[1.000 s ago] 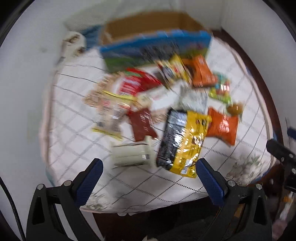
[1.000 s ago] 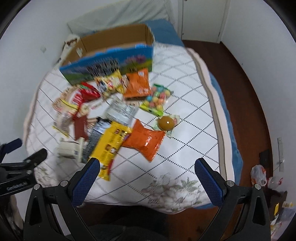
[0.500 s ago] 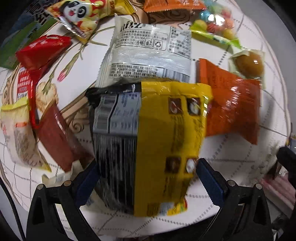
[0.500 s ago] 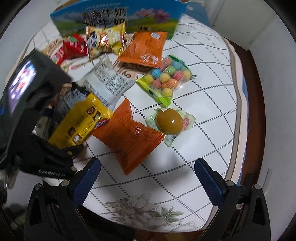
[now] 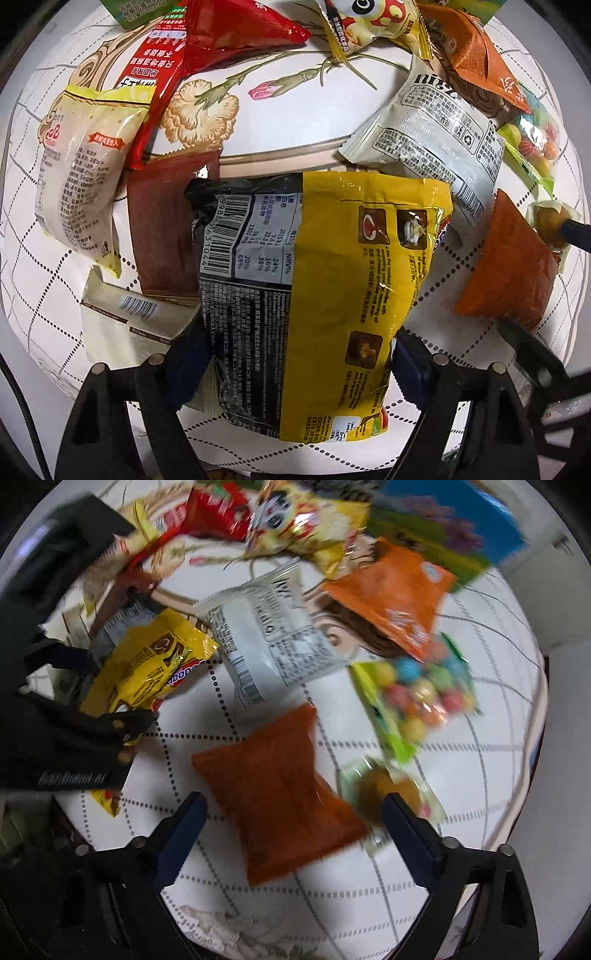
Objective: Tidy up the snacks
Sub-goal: 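Grasp the yellow-black bag with the left tool while the right tool grasps the orange packet, then carry both packets into the cardboard box and open both tools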
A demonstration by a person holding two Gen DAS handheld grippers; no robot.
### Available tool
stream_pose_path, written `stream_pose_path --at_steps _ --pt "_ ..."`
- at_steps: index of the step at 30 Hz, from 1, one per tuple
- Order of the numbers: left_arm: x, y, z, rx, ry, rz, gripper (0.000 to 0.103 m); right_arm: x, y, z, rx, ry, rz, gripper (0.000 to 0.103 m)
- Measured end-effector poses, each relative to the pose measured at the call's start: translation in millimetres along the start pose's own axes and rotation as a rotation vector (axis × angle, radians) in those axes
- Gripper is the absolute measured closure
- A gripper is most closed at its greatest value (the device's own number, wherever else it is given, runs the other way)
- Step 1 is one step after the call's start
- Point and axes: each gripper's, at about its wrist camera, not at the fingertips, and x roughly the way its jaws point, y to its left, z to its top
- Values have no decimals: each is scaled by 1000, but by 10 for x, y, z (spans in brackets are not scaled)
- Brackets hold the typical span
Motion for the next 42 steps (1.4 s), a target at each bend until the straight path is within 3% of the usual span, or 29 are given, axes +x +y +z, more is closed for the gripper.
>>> stream_pose_path --at_steps 5,7,10,14,16,19,25,27,29,31,37,42 --pt "-33 48 -77 -3 -1 1 18 194 -110 153 67 67 105 35" --pt "-19 73 -117 -3 -5 -2 18 209 -264 159 188 81 143 36" --pt "11 9 7 -7 -4 -4 17 263 -594 17 470 132 211 38" --pt "101 24 -43 12 12 0 17 292 -891 -263 770 143 358 38" --pt "151 8 -65 32 22 7 16 264 -899 -280 762 137 374 33" --pt "187 8 -84 34 21 6 16 148 -843 -248 688 103 307 22" --pt "152 -54 -185 26 7 3 18 110 -650 -285 633 122 219 22" --pt "126 -43 -203 21 8 -6 18 158 -660 -308 648 127 195 25" --pt "101 -31 -232 20 7 -12 19 173 -672 -327 661 111 156 42" --pt "63 -4 -281 23 3 -20 19 160 -632 -347 681 92 130 48" --pt "-183 74 -409 51 -41 -52 19 -81 -536 -504 732 28 117 53" --pt "-570 208 -448 86 -117 -97 19 -512 -387 -480 770 -68 125 53"
